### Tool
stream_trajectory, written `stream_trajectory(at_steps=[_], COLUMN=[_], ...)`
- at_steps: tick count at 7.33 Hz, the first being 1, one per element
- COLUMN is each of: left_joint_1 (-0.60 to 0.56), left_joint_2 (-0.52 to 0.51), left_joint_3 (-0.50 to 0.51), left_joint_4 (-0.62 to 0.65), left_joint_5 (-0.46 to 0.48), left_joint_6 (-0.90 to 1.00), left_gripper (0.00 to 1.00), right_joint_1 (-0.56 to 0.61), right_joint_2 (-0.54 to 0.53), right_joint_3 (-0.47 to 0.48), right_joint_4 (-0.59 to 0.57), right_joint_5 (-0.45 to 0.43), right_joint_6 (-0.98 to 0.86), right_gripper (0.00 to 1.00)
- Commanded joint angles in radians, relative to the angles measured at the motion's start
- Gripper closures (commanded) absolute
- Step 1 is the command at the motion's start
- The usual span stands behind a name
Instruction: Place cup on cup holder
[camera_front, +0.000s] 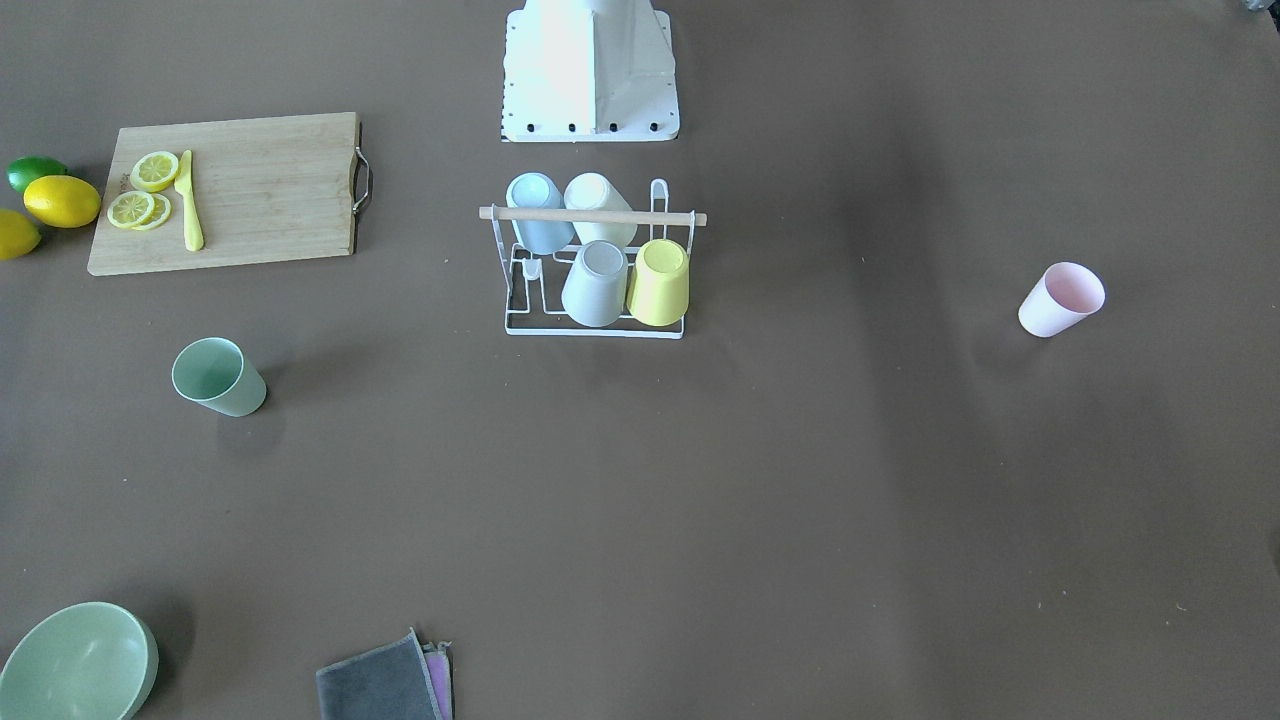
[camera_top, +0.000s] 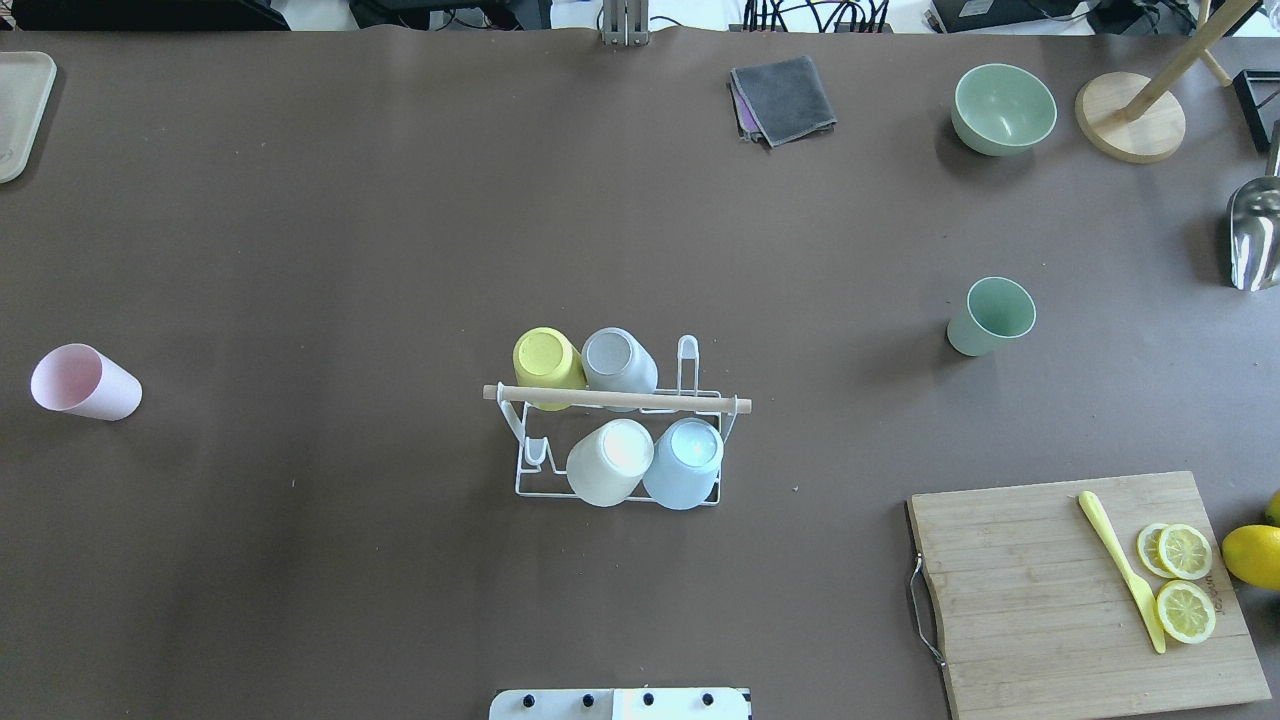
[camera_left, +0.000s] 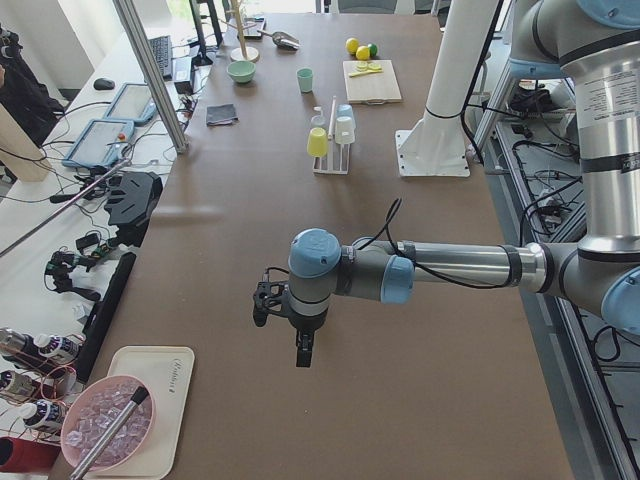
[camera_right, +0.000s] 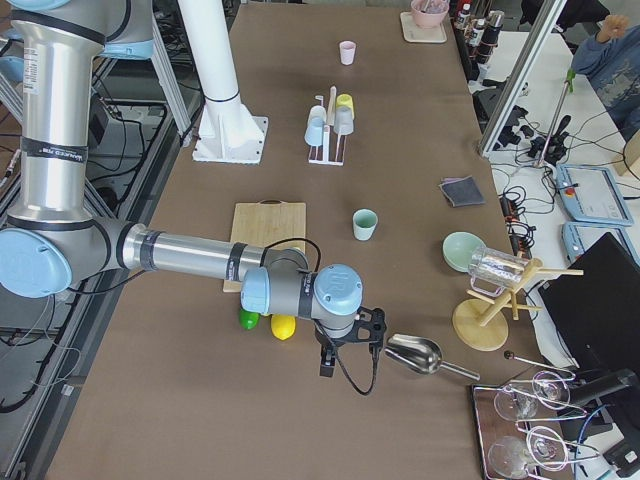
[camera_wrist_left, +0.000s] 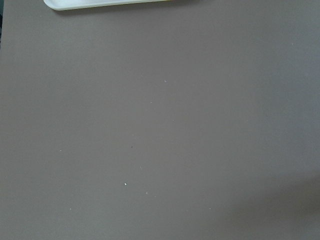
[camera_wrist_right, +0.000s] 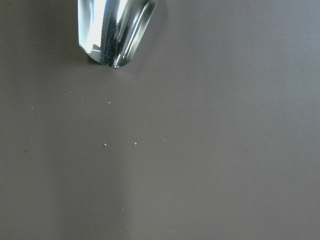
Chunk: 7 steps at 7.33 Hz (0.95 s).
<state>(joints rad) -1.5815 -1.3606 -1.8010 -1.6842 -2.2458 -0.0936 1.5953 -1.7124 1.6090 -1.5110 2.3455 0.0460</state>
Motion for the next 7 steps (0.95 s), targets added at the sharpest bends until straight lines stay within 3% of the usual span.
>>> stream_trajectory(at_steps=[1,2,7], left_joint_1=[0.000,0.000,0.000], left_joint_2=[0.000,0.000,0.000], left_joint_3=[0.000,0.000,-0.001], left_joint_4=[0.000,0.000,0.000], left_joint_5=[0.000,0.000,0.000], left_joint_6=[0.000,0.000,0.000], left_gripper=[0.02,0.02,0.02], right_joint_1=[0.005,0.005,0.003], right_joint_2=[-0.028,-0.036,-0.024], right_joint_3=[0.011,0.002,-0.027], right_joint_4=[0.009,0.062,0.080], right_joint_5=[0.014,0.015,0.014], right_joint_6=[-0.005,-0.002,0.003], right_gripper=[0.00,0.00,0.00])
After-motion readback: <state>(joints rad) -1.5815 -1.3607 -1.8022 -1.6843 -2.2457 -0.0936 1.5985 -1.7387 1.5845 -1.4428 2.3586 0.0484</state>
